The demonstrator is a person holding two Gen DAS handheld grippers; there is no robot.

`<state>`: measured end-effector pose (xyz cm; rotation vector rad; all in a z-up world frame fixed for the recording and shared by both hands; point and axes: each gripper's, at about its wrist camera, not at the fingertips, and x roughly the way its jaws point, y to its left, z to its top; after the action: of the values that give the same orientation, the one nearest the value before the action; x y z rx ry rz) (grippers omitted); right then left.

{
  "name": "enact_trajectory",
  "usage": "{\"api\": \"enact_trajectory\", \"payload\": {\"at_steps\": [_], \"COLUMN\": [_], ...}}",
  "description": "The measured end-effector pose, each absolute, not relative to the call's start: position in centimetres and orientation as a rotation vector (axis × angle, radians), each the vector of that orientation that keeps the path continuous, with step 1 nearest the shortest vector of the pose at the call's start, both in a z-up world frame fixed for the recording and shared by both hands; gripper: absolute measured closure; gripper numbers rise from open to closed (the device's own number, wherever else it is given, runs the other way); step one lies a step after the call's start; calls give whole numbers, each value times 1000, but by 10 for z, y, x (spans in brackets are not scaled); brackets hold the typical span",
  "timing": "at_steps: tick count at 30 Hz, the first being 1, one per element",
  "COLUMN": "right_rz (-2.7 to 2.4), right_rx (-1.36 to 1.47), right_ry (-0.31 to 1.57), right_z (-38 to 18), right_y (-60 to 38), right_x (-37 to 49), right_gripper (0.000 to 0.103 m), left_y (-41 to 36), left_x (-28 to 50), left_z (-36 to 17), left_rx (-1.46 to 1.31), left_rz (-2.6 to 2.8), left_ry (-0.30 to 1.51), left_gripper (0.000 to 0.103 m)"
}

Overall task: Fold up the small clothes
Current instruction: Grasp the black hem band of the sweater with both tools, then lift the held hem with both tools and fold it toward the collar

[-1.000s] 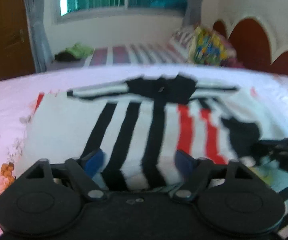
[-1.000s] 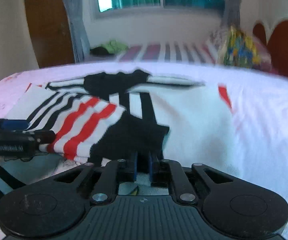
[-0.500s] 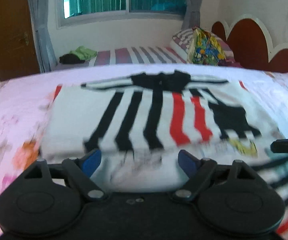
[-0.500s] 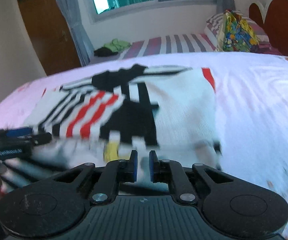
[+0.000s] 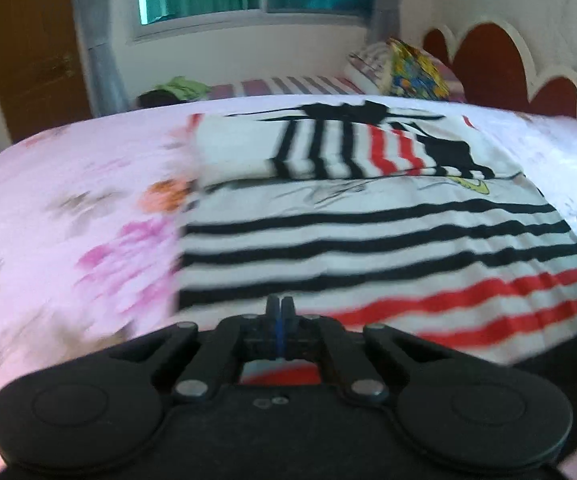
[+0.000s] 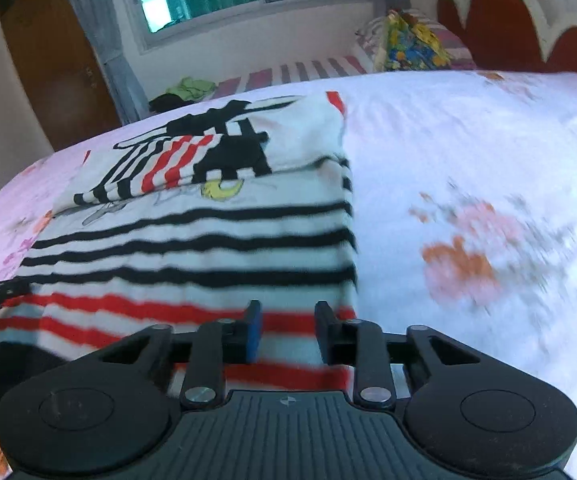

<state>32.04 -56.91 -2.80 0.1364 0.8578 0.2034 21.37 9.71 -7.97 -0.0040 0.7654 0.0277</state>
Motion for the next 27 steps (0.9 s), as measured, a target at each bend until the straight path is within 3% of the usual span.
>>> {"api": "enact_trajectory", "payload": {"at_steps": [1, 2, 4, 5, 6, 9, 11, 15, 16, 17, 19, 24, 27], "right_rz": [192, 182, 180, 170, 163, 170, 157, 168, 171, 169, 192, 253, 260], "right_rx": [137, 140, 156, 161, 176, 267, 308, 434, 468, 501, 580, 776, 774], "right_ry": [866, 874, 900, 915, 930, 954, 964, 977, 983, 984, 990, 993, 986], "right_z": [-27, -27, -28, -30, -32, -39, -42, -47, -48, -49, -51, -65, -64], "right_y": [-572, -574, -579, -580, -582, -590, -594, -607, -611, -614, -619, -627, -625], "right_x": [312, 304, 290, 285, 279, 269, 263, 254, 254, 254, 257, 262, 264], "right_gripper": [74, 74, 72, 71, 71, 71, 71, 70, 70, 70, 70, 70, 70], "left_y": [105, 113, 123, 126, 129, 136, 140, 154, 159, 164, 167, 179, 177], "left_x": [202, 190, 166, 155, 145, 134, 132, 129, 131, 134, 140, 145, 147], "left_z": [-78, -76, -72, -69, -68, -71, -78, -94, -96, -98, -109, -137, -138], "left_rx": [-22, -29, -32, -37, -50, -137, -235, -437, -499, -572, -676, -920, -892], "left_rz": [34, 44, 52, 42, 27, -24, -58, -125, -161, -200, -258, -299, -277], "left_ry": [763, 766, 757, 741, 742, 786, 833, 873, 877, 882, 915, 894, 897], "left_gripper": [97, 67, 31, 23, 21, 26, 36, 39, 46, 65, 77, 73, 84]}}
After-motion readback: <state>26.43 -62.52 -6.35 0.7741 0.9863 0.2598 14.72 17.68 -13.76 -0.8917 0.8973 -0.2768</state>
